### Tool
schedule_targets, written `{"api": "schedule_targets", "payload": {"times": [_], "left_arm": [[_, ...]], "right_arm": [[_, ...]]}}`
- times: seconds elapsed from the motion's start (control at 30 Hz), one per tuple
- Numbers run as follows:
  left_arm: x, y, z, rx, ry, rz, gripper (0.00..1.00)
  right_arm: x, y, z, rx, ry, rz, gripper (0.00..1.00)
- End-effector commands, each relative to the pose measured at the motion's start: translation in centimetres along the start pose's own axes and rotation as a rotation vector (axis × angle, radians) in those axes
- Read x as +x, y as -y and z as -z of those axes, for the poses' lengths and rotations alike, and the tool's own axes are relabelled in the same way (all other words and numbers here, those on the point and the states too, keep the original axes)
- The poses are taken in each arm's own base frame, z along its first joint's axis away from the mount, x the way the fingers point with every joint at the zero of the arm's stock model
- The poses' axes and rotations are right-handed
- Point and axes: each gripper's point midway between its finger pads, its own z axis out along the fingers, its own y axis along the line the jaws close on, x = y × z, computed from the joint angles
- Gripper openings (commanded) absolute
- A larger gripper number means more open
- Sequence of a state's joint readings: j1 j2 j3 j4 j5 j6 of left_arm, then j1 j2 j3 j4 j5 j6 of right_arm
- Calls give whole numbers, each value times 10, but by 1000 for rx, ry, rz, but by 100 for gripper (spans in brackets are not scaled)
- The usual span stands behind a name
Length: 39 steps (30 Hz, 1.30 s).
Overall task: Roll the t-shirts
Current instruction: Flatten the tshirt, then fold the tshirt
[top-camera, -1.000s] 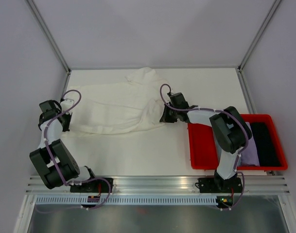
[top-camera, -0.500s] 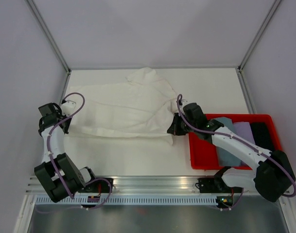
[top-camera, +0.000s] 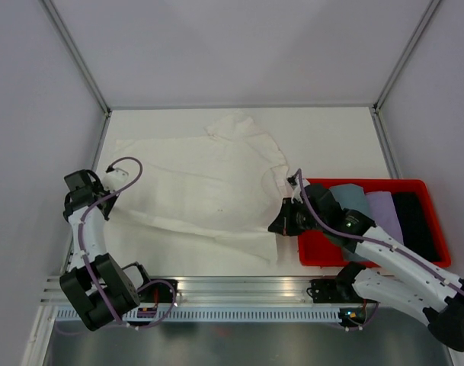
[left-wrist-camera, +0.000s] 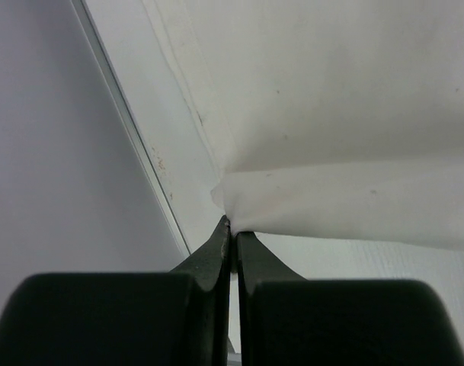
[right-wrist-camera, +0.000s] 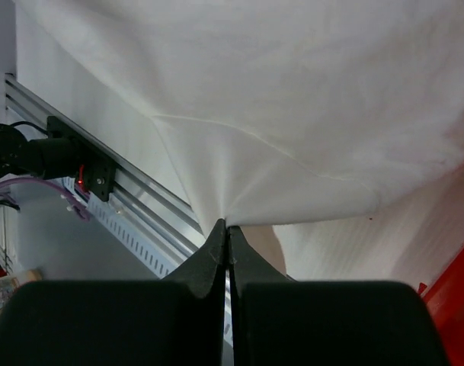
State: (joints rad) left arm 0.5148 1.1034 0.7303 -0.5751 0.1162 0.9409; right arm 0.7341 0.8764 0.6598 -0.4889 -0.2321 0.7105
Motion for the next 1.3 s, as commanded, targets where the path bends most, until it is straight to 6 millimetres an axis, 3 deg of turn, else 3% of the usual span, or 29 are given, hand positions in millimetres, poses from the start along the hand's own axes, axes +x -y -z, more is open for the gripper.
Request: {"api": "schedule_targets", "payload": {"times": [0.0, 0.07, 0.13, 0.17, 0.27, 0.43, 0.57, 0.73, 1.0, 1.1, 1.27], "left_arm": [[-19, -10, 1, 16, 60, -27, 3], [-29, -16, -5, 39, 71, 8, 3], [-37, -22, -9, 50, 77, 21, 3], [-37, -18, -17, 78, 61, 22, 3], [-43, -16, -29, 108, 46, -3, 2], [-49, -38, -42, 68, 15, 39, 2], [-47, -49, -53, 47, -25, 43, 2], [-41, -46, -66, 73, -53, 42, 2], [-46, -52, -80, 54, -51, 58, 5], [-49, -64, -86, -2, -48, 97, 20], [-50, -109, -84, -237, -56, 166, 27]], "right_arm": [[-33, -6, -25, 40, 48, 43, 0], [-48, 5, -51, 98, 25, 88, 0], [-85, 2, -61, 81, 81, 80, 0], [-92, 13, -72, 100, 72, 76, 0], [-141, 31, -80, 158, 153, 97, 0], [-171, 66, -99, 237, 163, 59, 0], [-186, 90, -114, 255, 169, 7, 0], [-201, 112, -130, 273, 166, -31, 0], [-208, 118, -139, 282, 177, -33, 0], [-206, 117, -143, 263, 166, -38, 0], [-204, 117, -150, 245, 157, -50, 0]]}}
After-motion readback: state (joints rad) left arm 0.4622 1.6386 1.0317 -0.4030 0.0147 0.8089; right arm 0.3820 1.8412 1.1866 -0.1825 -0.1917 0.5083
